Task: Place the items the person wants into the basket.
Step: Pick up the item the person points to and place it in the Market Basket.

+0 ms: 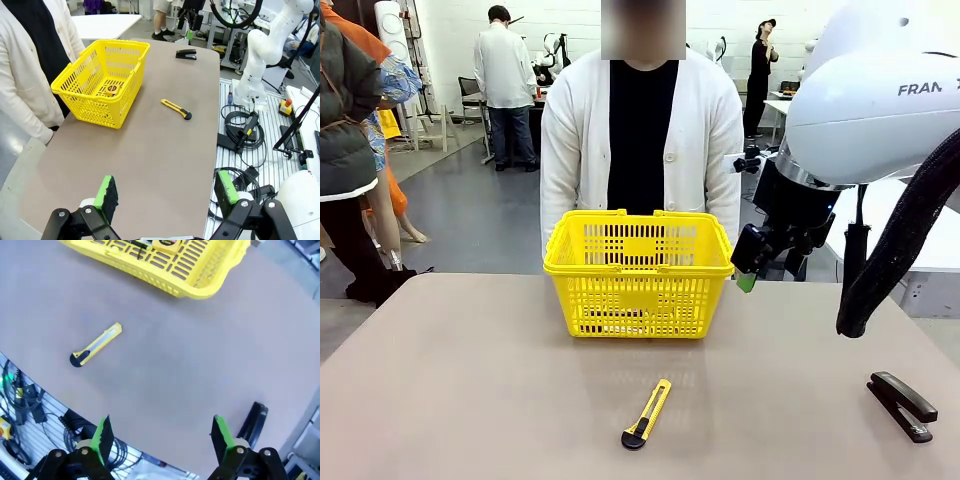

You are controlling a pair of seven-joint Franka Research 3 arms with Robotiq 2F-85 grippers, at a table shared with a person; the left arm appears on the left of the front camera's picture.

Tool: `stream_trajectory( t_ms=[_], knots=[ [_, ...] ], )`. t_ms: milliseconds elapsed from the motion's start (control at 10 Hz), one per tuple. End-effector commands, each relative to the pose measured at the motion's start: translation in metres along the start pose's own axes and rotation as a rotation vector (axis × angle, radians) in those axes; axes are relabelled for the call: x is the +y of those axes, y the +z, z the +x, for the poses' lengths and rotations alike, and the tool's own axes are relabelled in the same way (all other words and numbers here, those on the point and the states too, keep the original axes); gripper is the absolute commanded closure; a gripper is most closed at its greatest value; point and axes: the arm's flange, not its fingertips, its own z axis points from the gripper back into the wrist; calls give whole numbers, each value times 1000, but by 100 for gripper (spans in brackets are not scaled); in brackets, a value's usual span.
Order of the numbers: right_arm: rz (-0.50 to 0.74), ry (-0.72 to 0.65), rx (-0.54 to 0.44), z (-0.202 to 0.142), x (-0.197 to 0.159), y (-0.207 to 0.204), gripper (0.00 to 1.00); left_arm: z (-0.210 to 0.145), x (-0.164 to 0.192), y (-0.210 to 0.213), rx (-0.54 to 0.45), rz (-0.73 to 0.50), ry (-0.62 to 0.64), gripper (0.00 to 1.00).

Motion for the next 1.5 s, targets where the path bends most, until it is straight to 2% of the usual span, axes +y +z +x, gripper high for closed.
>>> stream_trajectory(
  t_ms=[0,600,800,1100,1200,1400],
  knots=[
    [-7,22,-2,3,13,1,0,-1,0,1,-15,-2,-19,0],
    [-8,28,-2,1,14,1,0,-1,0,1,-15,-2,-19,0],
    [107,222,-89,-62,-31,67,0,-1,0,1,-15,-2,-19,0],
    [329,260,-236,-122,-92,145,0,-1,0,1,-15,-2,-19,0],
    [395,280,-280,-143,-119,159,0,-1,0,1,-15,-2,-19,0],
    [481,317,-361,-185,-168,161,0,-1,0,1,-15,-2,-19,0]
  ],
)
